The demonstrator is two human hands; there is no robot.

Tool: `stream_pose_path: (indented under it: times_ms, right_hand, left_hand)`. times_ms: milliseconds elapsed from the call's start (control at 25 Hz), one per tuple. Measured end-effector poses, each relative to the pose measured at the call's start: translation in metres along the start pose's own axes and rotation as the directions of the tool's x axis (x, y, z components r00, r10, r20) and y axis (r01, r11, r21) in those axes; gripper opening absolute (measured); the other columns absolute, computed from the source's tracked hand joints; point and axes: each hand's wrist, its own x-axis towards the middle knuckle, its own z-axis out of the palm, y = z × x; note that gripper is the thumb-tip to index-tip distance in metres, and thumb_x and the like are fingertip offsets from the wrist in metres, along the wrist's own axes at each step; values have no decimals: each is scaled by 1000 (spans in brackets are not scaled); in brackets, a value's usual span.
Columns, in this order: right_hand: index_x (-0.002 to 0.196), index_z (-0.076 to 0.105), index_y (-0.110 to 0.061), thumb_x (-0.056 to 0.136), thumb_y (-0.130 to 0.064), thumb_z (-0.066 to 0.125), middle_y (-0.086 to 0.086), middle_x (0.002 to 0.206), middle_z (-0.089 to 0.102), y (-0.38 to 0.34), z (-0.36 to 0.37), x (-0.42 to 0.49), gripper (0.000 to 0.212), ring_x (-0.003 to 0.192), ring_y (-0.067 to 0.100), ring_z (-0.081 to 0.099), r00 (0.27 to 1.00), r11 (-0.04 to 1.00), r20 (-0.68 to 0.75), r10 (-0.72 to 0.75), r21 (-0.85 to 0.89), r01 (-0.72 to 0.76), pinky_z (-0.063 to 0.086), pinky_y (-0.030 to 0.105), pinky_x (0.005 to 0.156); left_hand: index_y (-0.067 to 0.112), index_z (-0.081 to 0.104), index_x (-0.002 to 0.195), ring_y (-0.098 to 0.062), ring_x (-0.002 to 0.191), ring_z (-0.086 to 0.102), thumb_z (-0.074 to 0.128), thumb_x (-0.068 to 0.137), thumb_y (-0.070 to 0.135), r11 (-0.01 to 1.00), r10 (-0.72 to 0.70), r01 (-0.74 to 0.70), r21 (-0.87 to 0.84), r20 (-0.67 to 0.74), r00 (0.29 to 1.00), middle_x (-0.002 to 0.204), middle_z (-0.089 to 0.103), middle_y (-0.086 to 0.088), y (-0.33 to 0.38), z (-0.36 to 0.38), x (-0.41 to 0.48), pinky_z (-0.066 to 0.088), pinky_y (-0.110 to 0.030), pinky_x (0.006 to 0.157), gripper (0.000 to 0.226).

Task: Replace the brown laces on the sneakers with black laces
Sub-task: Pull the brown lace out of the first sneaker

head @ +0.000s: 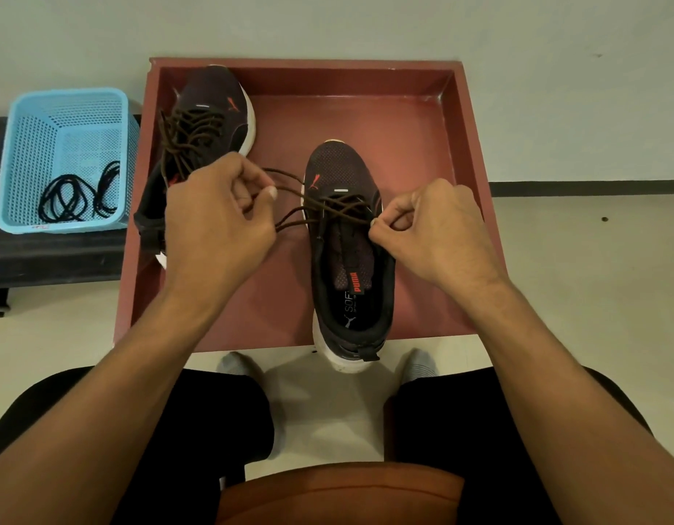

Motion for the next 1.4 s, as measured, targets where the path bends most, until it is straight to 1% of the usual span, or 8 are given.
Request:
stream_pose_path:
  times_ms: [120, 240, 360, 640, 800, 920, 1120, 1400]
  right_hand:
    - [76, 79, -27, 87, -31, 79, -14, 62, 67, 0, 0, 0, 11, 57, 0, 65, 1000, 1000, 1, 2, 4, -2, 43, 2, 47]
    - [77, 79, -28, 86, -31, 79, -15, 61, 66, 0, 0, 0, 10, 57, -4, 63, 1000, 1000, 2, -7, 11, 7, 41, 2, 46]
    - [78, 79, -29, 86, -33, 78, -14, 63, 67, 0, -1, -1, 9, 60, -2, 65, 1000, 1000, 3, -19, 2, 19, 42, 4, 47]
    - [78, 79, -29, 87, -32, 80, -15, 64, 68, 2, 0, 0, 9, 61, 0, 67, 1000, 999, 5, -20, 25, 20, 52, 10, 54]
    - [79, 80, -28, 88, -32, 79, -15, 66, 69, 1, 2, 1, 10, 63, 1, 68, 1000, 1000, 9, -23, 20, 23, 51, 11, 55]
    - [78, 79, -29, 88, -31, 79, -16, 66, 68, -1, 5, 0, 10, 60, 1, 68, 999, 999, 19, -37, 12, 37, 50, 8, 52]
    - [79, 79, -29, 88, -32, 78, -16, 64, 68, -1, 1, -1, 9, 59, 0, 67, 998, 999, 36, -45, 30, 43, 57, 16, 57]
    - [80, 79, -28, 89, -30, 77, -14, 66, 69, -3, 4, -1, 10, 60, 1, 68, 998, 999, 48, -27, 31, 26, 58, 16, 56]
  left_hand:
    - [31, 72, 119, 0, 78, 65, 67, 94, 29, 984, 175, -172, -53, 72, 982, 77, 60, 19, 23, 13, -4, 61, -33, 79, 26]
    - [43, 71, 119, -20, 93, 70, 63, 93, 48, 929, 319, -355, 100, 264, 910, 96, 66, 14, 39, 36, -14, 59, -43, 74, 28]
    - [45, 72, 115, -27, 93, 69, 63, 93, 55, 916, 235, -303, 262, 261, 936, 98, 66, 10, 36, 52, -12, 56, -43, 70, 25]
    - [39, 72, 96, -17, 90, 68, 71, 93, 42, 959, 138, -177, 220, 179, 974, 94, 67, 16, 27, 36, 0, 54, -38, 70, 5]
    - [37, 71, 93, -8, 81, 69, 74, 92, 38, 989, 48, -66, 135, 134, 990, 90, 69, 17, 4, 17, 8, 62, -45, 73, 3]
    - [36, 72, 95, -10, 84, 67, 73, 91, 38, 985, 94, -111, 133, 130, 987, 91, 65, 15, 8, 16, 5, 61, -46, 73, 4]
    - [42, 68, 120, -24, 90, 67, 64, 93, 51, 904, 309, -371, 211, 276, 910, 102, 54, 13, 38, 32, -11, 56, -43, 68, 29]
    - [35, 74, 112, -27, 87, 66, 68, 94, 52, 909, 245, -310, 279, 246, 938, 101, 57, 8, 37, 50, -13, 48, -39, 64, 26]
